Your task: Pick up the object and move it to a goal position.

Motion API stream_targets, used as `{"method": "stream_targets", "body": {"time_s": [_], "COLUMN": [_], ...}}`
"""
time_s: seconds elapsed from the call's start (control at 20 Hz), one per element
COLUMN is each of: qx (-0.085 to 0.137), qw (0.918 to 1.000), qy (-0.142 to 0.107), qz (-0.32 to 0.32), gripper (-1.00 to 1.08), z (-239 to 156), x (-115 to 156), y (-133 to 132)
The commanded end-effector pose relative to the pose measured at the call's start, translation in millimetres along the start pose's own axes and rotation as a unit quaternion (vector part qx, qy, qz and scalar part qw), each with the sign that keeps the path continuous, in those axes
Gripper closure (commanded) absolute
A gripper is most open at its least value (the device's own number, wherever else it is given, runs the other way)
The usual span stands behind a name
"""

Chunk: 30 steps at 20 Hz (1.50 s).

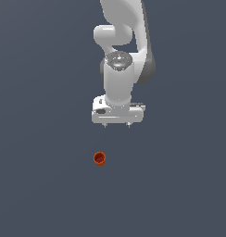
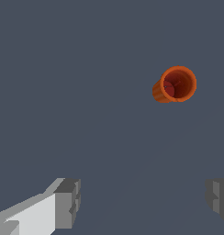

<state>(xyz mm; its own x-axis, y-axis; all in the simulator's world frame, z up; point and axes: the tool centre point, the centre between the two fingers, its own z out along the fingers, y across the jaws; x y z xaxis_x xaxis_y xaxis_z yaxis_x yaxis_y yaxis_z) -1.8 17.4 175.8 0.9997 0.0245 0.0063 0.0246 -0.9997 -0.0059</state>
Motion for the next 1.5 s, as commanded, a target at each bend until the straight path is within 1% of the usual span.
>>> {"method": "stream_targets", "body": {"time_s": [0.0, 0.15, 0.4, 0.8, 1.1, 1.45], "qx": [0.000, -0.003, -0.014, -0.014, -0.011, -0.008], "qw": [1.0000, 1.0000, 0.9999, 0.9999, 0.9996, 0.9966], "qy": [0.000, 0.000, 0.002, 0.001, 0.001, -0.001], "qz": [0.000, -0.002, -0.009, 0.000, 0.028, 0.082], "gripper": [-0.92, -0.92, -0.92, -0.92, -0.92, -0.92], "z": [0, -2, -8, -4, 7, 31], "x": [0, 0, 0, 5, 22, 53], "y": [0, 0, 1, 5, 15, 38]}}
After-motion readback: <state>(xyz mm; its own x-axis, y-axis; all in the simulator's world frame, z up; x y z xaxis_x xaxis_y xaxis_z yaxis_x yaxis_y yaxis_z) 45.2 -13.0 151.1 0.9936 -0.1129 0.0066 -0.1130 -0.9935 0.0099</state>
